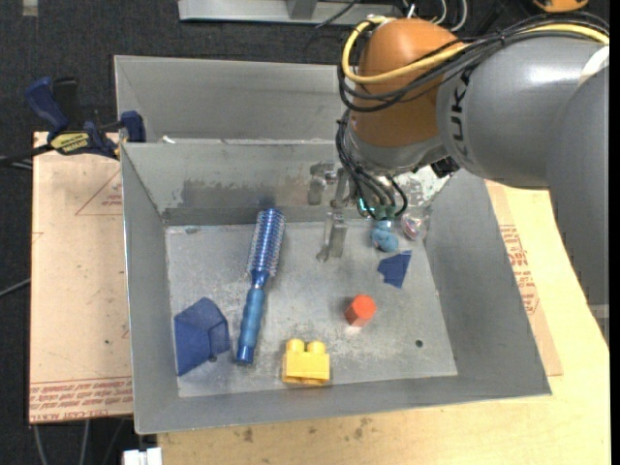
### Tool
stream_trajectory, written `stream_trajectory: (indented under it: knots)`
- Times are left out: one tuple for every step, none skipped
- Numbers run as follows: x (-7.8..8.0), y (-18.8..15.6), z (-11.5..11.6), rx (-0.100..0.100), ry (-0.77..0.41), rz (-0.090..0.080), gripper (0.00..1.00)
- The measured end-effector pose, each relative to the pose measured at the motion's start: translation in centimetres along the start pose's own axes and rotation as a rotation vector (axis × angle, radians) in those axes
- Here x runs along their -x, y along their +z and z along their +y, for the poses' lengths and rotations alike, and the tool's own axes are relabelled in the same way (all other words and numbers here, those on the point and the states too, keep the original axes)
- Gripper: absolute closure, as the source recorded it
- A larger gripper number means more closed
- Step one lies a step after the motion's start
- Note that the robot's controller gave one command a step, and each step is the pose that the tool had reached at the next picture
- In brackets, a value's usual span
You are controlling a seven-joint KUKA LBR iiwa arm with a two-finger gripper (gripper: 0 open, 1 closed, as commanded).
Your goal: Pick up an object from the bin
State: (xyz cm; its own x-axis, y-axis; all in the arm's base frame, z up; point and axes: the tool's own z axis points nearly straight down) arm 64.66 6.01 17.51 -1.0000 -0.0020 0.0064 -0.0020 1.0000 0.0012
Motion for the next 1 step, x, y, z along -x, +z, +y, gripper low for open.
stream_trajectory:
  knots:
    - [0.84, 9.81, 4.52, -0.006, -0.745, -0.027, 0.0]
